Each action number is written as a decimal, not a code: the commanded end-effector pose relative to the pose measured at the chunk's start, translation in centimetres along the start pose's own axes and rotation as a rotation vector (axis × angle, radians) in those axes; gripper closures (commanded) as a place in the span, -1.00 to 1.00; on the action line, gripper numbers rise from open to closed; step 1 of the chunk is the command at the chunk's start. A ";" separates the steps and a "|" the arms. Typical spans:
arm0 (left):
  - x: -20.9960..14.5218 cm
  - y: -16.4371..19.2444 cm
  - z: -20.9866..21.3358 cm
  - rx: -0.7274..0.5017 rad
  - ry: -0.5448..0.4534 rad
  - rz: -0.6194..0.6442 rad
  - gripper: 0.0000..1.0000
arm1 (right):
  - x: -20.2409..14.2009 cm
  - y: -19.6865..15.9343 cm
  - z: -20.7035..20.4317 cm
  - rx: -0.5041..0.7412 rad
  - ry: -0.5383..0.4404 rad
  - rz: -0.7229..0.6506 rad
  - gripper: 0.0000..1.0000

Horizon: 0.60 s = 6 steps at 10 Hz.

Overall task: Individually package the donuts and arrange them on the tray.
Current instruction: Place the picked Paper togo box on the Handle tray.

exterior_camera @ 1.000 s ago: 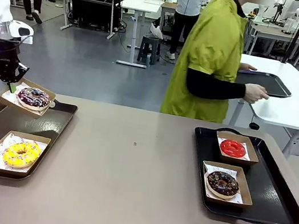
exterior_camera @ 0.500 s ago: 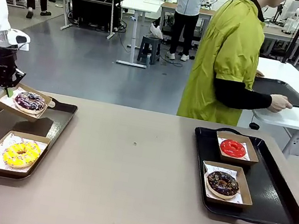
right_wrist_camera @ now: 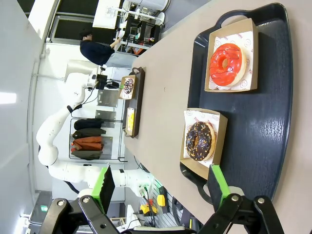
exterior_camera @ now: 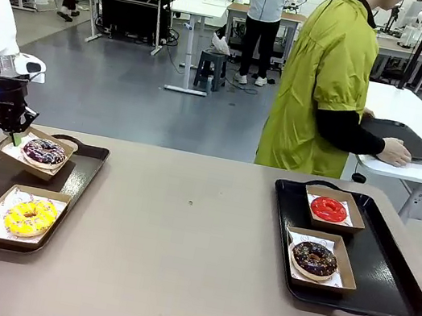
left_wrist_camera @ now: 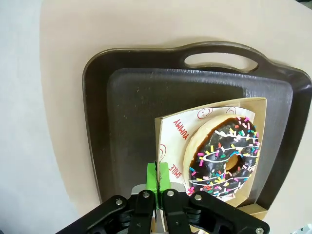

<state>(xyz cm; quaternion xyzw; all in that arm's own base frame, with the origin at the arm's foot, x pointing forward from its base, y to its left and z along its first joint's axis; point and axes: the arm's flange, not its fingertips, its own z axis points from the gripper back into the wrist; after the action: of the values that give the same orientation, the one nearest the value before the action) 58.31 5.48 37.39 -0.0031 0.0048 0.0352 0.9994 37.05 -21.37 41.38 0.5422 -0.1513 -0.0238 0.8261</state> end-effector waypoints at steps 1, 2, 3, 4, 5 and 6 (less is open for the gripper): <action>1.0 0.1 -0.1 -0.026 -0.012 -0.020 0.97 | -0.4 0.2 0.0 -0.004 0.010 0.008 -1.00; 1.3 0.1 -0.2 -0.022 -0.009 -0.019 0.97 | -0.4 0.2 0.0 -0.004 0.010 0.008 -1.00; 1.4 0.0 -0.4 -0.020 -0.003 -0.020 0.97 | -0.4 0.2 0.0 -0.004 0.010 0.008 -1.00; 1.4 0.0 -0.4 -0.024 0.001 -0.027 -0.16 | -0.4 0.2 0.0 -0.004 0.010 0.008 -1.00; 1.3 0.0 -0.3 -0.027 0.002 -0.028 -0.17 | -0.4 0.2 0.0 -0.004 0.010 0.008 -1.00; 1.2 0.1 -0.2 -0.032 0.001 -0.027 -1.00 | -0.4 0.2 0.0 -0.004 0.010 0.008 -1.00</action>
<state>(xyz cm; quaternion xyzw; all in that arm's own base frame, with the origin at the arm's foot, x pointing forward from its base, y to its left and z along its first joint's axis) 59.30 5.38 36.81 -0.0029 0.0062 0.0323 0.9995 37.05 -21.37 41.38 0.5422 -0.1513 -0.0238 0.8261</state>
